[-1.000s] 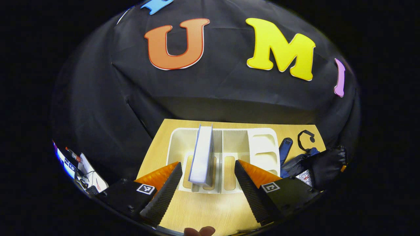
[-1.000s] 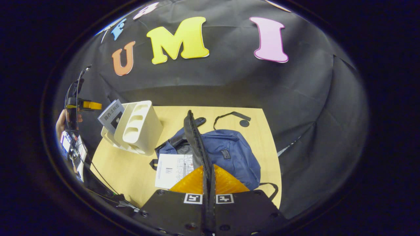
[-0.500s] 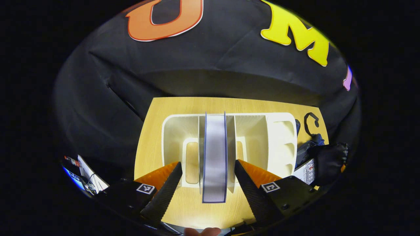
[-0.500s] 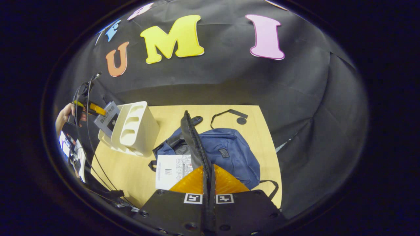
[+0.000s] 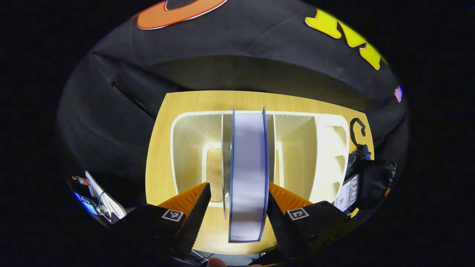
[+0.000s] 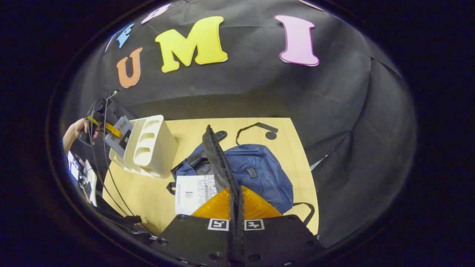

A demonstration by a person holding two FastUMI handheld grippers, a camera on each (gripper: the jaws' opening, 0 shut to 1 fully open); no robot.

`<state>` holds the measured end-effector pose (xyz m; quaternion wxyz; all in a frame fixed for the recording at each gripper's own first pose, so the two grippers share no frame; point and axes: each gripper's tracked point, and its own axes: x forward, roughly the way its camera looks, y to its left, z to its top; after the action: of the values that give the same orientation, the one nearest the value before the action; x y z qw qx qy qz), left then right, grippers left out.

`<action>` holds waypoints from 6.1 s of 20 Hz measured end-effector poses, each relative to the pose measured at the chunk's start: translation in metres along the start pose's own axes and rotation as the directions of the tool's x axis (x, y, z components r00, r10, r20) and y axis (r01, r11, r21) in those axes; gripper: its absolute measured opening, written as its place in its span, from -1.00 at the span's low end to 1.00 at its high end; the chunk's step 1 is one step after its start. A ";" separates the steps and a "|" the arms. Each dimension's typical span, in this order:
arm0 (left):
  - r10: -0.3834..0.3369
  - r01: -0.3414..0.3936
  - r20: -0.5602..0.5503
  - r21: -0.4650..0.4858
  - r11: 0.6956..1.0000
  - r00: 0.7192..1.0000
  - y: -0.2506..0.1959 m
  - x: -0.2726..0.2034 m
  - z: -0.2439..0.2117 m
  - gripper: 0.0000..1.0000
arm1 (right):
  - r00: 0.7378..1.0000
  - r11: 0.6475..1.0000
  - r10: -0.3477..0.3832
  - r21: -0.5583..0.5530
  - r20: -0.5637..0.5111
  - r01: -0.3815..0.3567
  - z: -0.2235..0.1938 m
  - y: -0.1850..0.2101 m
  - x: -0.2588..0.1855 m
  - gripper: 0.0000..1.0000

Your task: Open the schoolbag, grab two books from the bookshelf and put them into the schoolbag.

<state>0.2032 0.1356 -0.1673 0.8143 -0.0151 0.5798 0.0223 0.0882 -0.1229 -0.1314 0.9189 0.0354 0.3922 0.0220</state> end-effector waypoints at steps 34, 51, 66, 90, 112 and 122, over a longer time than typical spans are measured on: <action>-0.380 0.402 0.223 -0.063 0.914 0.898 -0.137 -0.199 -0.097 -0.15 | 0.995 0.998 0.054 -0.023 0.089 -0.052 -0.015 -0.022 -0.022 -0.95; -0.640 0.651 0.117 -0.132 0.748 0.759 -0.328 -0.099 -0.145 -0.06 | 0.995 0.999 0.050 -0.009 0.091 -0.050 -0.014 -0.033 -0.022 -0.99; -0.724 0.730 0.131 -0.241 0.639 0.677 -0.412 -0.029 -0.153 -0.14 | 0.994 0.999 0.051 -0.004 0.092 -0.051 -0.001 -0.030 -0.025 -0.99; -0.655 0.647 0.028 -0.196 0.737 0.755 -0.447 0.031 -0.183 0.86 | 0.993 0.996 0.079 -0.036 0.085 -0.076 0.010 -0.010 -0.016 -0.99; -0.314 0.308 0.122 0.068 0.949 0.941 -0.324 -0.042 -0.172 0.88 | 0.990 0.989 0.125 -0.089 0.067 -0.118 -0.013 0.045 -0.009 -1.00; -0.194 0.215 0.418 -0.005 0.977 0.888 -0.234 -0.104 -0.158 0.87 | 0.991 0.981 0.126 -0.152 0.044 -0.118 -0.046 0.104 0.000 -0.99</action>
<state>0.0325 -0.1084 -0.1208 0.9159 -0.0916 0.3880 -0.0461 0.0536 -0.0166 -0.1549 0.9260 -0.0089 0.3620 0.1066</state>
